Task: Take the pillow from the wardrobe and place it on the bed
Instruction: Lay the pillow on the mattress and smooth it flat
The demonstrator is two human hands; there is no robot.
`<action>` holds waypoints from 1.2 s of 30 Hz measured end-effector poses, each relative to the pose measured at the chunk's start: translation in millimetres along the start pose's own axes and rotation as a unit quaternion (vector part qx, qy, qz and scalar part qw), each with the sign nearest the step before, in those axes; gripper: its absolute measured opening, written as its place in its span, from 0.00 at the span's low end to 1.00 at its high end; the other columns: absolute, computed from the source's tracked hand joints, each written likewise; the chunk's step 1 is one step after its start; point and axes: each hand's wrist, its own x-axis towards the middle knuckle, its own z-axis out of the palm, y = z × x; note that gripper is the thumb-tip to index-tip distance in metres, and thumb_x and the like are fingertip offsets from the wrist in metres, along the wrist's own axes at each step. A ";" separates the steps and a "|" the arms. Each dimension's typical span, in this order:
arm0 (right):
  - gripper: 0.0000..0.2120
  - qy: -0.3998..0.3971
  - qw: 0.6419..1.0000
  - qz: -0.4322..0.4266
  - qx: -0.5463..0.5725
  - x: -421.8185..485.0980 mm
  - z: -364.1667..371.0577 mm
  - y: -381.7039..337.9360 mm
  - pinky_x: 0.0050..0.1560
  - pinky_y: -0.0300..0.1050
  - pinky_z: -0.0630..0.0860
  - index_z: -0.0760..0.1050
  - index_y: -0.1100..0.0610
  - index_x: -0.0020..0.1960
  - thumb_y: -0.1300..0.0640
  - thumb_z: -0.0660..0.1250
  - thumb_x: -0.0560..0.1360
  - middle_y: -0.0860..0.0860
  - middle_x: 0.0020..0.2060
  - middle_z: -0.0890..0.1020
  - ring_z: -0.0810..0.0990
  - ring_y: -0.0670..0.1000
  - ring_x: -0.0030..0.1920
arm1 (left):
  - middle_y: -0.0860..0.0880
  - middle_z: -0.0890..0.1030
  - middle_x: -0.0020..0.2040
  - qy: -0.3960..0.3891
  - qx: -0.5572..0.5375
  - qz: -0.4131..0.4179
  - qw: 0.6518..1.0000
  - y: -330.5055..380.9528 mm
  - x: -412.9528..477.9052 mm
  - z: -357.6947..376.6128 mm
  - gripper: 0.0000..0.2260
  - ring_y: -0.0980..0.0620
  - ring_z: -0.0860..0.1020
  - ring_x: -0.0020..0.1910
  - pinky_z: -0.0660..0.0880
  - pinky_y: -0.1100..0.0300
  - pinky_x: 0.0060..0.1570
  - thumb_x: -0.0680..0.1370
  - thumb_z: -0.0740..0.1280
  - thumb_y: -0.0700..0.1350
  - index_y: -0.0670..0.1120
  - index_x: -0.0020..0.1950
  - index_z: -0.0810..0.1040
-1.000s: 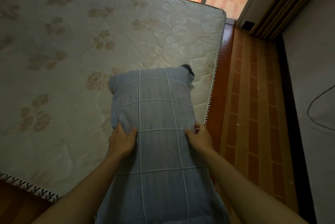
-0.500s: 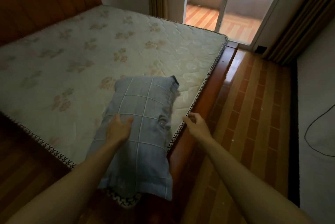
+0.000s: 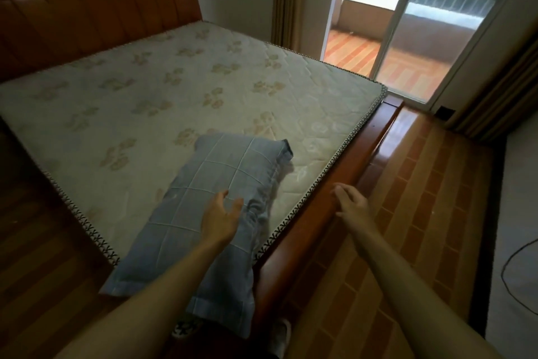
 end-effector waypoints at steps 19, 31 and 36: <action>0.14 -0.181 0.977 0.083 -0.074 242.3 106.9 4.2 0.61 0.54 0.75 0.74 0.54 0.62 0.48 0.60 0.81 0.53 0.56 0.79 0.78 0.53 0.57 | 0.45 0.74 0.68 0.082 -0.035 -0.090 0.992 10.0 160.8 73.0 0.25 0.47 0.73 0.65 0.72 0.50 0.62 0.78 0.61 0.61 0.48 0.69 0.70; 0.16 -0.296 0.937 0.121 -0.138 335.6 177.1 59.9 0.58 0.54 0.77 0.73 0.56 0.61 0.50 0.66 0.78 0.55 0.57 0.78 0.78 0.55 0.55 | 0.45 0.75 0.63 0.204 0.097 -0.157 0.961 -1.7 180.4 123.5 0.27 0.46 0.71 0.63 0.70 0.49 0.62 0.75 0.62 0.62 0.47 0.68 0.70; 0.29 -0.330 0.911 0.154 -0.194 373.8 193.4 86.5 0.61 0.59 0.76 0.69 0.63 0.69 0.46 0.68 0.75 0.57 0.61 0.77 0.77 0.60 0.60 | 0.46 0.70 0.72 0.246 0.177 -0.206 0.930 -12.9 171.9 155.9 0.29 0.44 0.66 0.71 0.63 0.47 0.69 0.74 0.66 0.61 0.47 0.70 0.69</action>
